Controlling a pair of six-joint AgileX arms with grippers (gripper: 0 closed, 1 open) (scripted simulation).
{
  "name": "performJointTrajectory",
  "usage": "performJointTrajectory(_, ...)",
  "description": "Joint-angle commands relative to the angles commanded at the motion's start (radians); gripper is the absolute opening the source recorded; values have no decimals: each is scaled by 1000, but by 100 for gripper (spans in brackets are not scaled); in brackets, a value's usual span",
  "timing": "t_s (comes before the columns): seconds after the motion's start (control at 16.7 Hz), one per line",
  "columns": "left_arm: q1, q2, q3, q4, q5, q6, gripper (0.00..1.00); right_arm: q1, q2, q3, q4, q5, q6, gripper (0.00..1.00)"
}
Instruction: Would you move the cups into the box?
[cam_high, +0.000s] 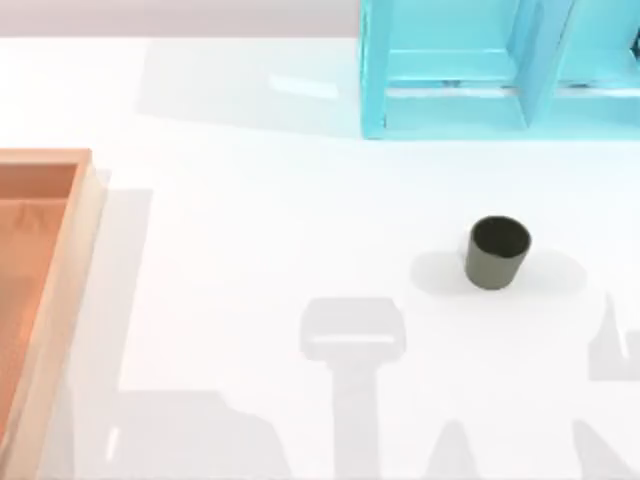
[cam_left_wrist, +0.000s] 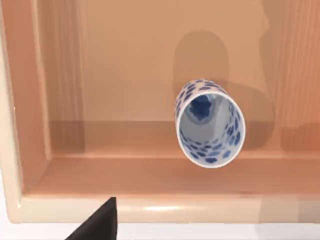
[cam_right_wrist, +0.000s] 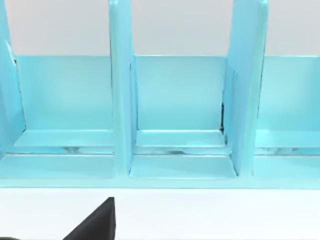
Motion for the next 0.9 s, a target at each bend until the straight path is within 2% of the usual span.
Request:
performJointTrajectory(0.18, -5, -3, 72, -72, -2, -1, 100, 0, 0, 0, 0, 0, 0, 100)
performJointTrajectory(0.54, -13, 8, 83, -72, -7, -12, 100, 0, 0, 0, 0, 0, 0, 100)
performJointTrajectory(0.72, -108, 98, 173, -74, -33, -101, 100, 0, 0, 0, 0, 0, 0, 100)
performJointTrajectory(0.9, -283, 254, 330, -82, -73, -256, 100, 0, 0, 0, 0, 0, 0, 100)
